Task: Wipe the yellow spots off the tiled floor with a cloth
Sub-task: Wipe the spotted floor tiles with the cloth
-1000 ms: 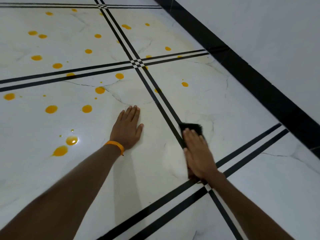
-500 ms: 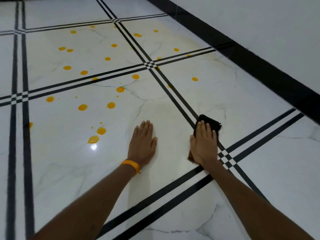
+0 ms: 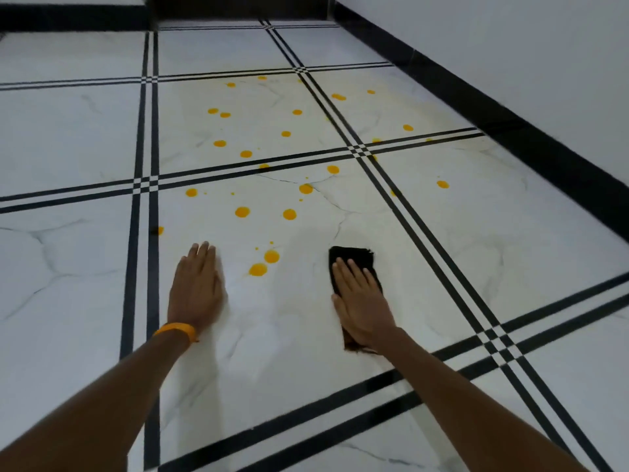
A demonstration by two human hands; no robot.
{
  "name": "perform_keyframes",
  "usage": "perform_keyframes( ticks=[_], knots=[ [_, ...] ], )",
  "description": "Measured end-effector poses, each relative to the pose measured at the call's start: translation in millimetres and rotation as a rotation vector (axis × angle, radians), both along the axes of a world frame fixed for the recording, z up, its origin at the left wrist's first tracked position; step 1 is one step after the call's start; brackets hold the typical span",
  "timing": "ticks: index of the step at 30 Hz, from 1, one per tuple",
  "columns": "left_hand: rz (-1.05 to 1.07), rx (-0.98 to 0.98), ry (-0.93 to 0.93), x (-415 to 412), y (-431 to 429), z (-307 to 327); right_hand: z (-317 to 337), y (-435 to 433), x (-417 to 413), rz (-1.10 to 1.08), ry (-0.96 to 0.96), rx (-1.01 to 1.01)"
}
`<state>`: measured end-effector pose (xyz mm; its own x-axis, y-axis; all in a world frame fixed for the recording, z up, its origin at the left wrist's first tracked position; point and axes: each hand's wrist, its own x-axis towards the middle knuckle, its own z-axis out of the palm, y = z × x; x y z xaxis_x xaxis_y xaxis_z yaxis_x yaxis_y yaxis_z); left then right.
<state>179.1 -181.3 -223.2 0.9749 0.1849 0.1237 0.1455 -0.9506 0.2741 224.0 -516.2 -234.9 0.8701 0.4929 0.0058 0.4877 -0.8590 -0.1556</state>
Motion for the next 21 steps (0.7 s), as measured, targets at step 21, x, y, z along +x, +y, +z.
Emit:
perform_keyframes(
  ticks=[21],
  knots=[
    [-0.055, -0.046, 0.054, 20, 30, -21, 2, 189, 4, 0.202, 0.006, 0.087]
  ],
)
